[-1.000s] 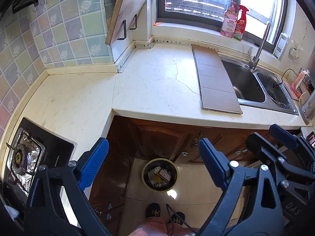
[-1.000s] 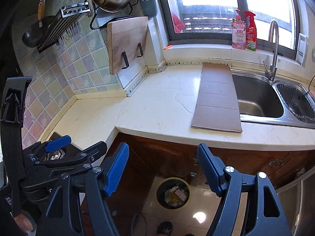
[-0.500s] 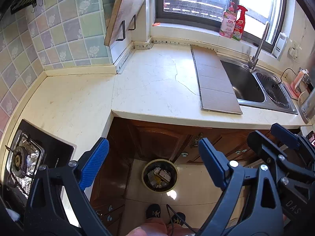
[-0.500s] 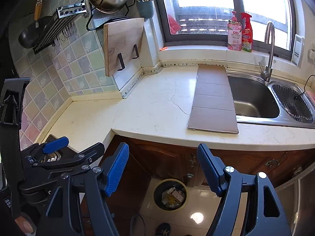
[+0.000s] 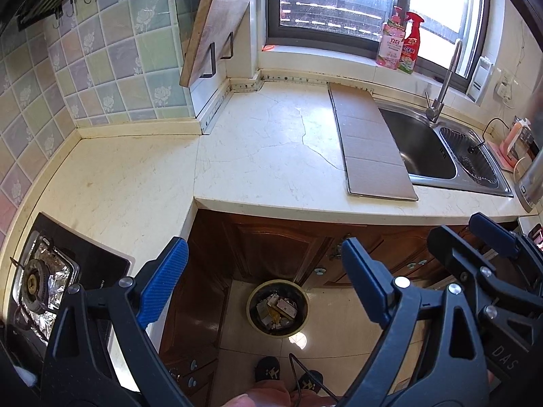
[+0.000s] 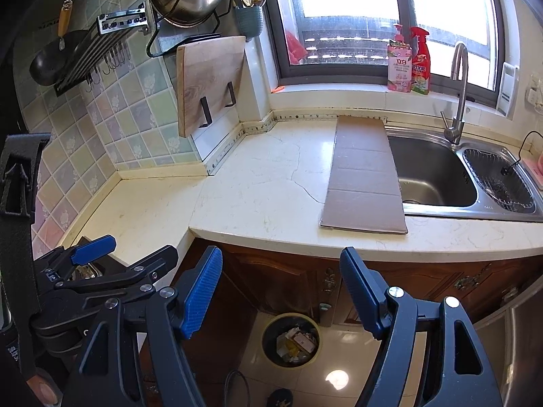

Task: Collect trash

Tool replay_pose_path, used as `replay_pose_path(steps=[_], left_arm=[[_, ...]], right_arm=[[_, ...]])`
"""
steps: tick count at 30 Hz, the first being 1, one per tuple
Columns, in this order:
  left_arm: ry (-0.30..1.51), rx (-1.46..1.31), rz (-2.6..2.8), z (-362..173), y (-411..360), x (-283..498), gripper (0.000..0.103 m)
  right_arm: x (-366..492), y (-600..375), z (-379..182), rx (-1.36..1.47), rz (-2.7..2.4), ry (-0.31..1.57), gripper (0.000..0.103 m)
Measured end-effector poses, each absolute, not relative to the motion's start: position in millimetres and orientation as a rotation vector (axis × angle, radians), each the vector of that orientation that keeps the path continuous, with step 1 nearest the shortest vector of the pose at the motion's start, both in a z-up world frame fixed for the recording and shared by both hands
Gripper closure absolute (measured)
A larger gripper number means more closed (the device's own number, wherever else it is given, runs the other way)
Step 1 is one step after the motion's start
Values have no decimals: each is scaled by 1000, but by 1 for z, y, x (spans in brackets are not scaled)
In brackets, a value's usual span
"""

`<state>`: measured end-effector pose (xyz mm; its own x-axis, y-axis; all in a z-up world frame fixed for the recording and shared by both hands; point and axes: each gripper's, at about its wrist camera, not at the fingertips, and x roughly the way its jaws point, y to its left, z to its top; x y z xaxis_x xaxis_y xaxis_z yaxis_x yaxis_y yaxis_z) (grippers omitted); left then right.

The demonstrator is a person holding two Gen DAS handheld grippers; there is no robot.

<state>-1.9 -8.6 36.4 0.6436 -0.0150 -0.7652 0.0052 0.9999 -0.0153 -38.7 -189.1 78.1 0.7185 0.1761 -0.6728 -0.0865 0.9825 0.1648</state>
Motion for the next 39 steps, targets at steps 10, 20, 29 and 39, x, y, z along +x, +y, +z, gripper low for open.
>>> replay_pose_path(steps=[10, 20, 29, 39], left_arm=[[873, -15, -7, 36, -11, -3, 13], [883, -5, -20, 34, -12, 0, 13], [886, -3, -10, 31, -19, -7, 13], [884, 6, 11, 32, -29, -22, 13]], right_arm=[[-38, -191, 78, 126, 140, 755, 30], [-40, -188, 76, 140, 129, 761, 30], [-46, -191, 71, 155, 134, 761, 30], [-59, -197, 69, 172, 148, 753, 30]])
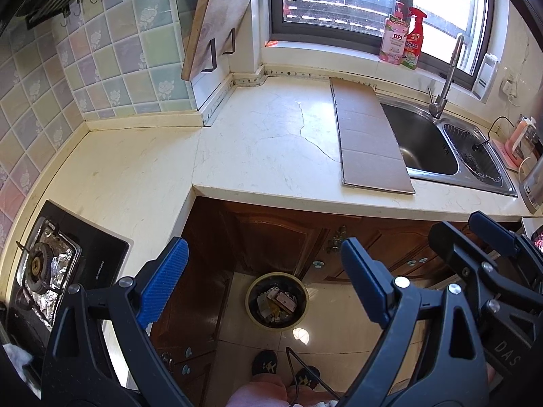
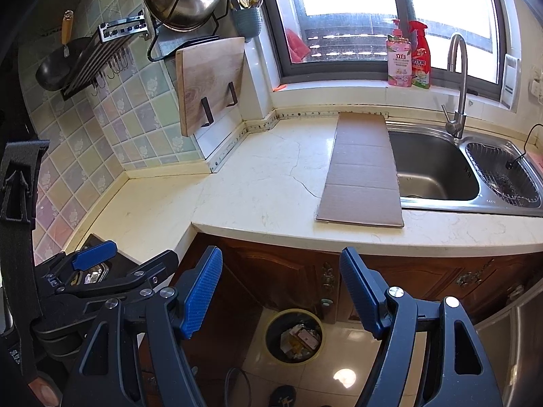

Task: Collect trash

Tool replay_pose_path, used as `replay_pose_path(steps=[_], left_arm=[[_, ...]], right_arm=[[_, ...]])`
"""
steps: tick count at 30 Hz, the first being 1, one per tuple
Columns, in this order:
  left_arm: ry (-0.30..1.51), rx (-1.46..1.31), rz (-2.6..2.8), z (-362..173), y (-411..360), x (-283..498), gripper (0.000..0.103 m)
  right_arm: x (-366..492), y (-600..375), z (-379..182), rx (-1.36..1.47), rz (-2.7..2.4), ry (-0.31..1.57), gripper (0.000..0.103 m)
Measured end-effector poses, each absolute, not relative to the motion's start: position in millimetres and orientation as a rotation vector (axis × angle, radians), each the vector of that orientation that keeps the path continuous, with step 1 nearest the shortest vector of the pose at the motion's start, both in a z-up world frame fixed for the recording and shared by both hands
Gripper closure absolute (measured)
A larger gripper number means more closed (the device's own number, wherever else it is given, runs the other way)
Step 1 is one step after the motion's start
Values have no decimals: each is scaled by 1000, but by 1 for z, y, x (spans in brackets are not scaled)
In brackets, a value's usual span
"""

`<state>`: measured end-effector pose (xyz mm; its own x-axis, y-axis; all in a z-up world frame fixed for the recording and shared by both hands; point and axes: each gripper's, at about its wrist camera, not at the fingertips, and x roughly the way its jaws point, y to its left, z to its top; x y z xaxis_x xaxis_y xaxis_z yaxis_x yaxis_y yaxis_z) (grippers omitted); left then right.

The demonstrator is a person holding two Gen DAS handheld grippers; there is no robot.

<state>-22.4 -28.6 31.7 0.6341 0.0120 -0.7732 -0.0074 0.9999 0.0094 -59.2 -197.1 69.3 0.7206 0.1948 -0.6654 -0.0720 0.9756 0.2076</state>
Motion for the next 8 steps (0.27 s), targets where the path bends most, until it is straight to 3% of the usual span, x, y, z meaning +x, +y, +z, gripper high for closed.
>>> replay_pose_path(steps=[8], left_arm=[[887, 8, 15, 32, -33, -30, 13]], right_arm=[[-69, -201, 68, 180, 152, 753, 30]])
